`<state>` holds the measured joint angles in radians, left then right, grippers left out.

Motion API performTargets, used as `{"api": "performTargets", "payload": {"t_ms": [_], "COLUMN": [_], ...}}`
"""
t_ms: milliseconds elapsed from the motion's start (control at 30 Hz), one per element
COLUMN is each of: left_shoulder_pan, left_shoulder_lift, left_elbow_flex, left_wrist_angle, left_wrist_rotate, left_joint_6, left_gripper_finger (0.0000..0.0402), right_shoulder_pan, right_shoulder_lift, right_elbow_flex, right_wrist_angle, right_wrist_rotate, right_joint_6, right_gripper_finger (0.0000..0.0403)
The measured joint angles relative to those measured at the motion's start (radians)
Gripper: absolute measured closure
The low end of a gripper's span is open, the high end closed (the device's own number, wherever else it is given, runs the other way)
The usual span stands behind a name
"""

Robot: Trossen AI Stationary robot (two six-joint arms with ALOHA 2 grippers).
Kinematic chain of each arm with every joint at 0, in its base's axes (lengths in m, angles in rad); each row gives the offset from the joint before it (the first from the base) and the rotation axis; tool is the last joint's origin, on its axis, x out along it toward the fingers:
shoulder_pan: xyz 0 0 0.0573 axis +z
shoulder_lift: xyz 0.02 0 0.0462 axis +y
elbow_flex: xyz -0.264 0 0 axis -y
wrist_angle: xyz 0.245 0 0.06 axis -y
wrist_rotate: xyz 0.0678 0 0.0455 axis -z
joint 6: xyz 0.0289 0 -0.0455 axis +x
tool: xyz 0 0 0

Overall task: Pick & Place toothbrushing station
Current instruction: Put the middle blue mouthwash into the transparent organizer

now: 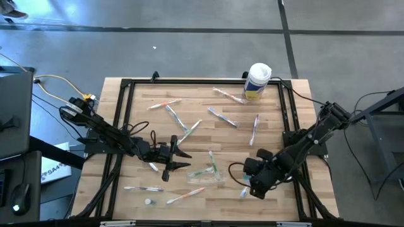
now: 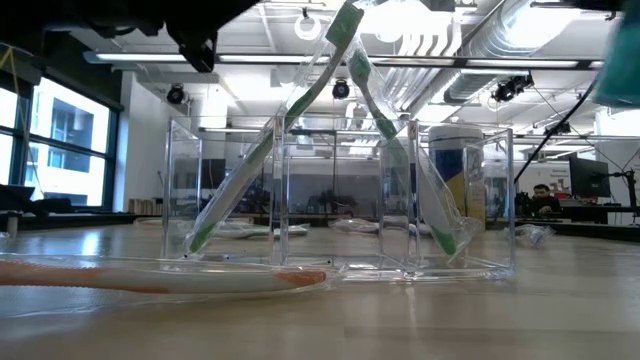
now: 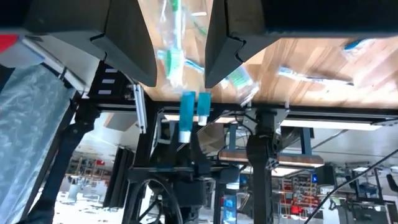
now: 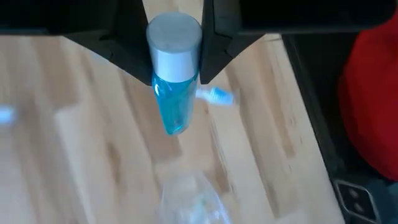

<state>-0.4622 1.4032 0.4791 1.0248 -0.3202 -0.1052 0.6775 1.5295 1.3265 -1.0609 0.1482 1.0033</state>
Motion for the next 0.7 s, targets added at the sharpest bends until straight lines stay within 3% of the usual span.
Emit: {"api": "performTargets", "payload": {"t_ms": [167,433,700], "left_shoulder_pan": [-0.043,-0.136,-0.155], "left_shoulder_lift": [-0.098,-0.251,-0.283], "left_elbow_flex": [0.0,0.0,0.0], "left_wrist_angle": [-0.086,-0.26,-0.336], "left_wrist_rotate": [-0.054,-0.245,-0.3], "left_joint_6": [0.058,0.127,0.124], "left_gripper_finger": [0.0266,0.0266,0.0266], "right_shoulder_pan": [-0.052,-0.118,-0.162], "right_shoulder_lift": [0.0,0.015,0.039], "right_elbow_flex": [0.004,0.004,0.067], "right_wrist_angle": [0.075,0.186,0.28], "right_wrist_rotate": [-0.02,-0.062,-0.072], "right_joint_6": [-0.184,-0.423,-0.671], "right_gripper_finger": [0.031,0.031,0.031]}}
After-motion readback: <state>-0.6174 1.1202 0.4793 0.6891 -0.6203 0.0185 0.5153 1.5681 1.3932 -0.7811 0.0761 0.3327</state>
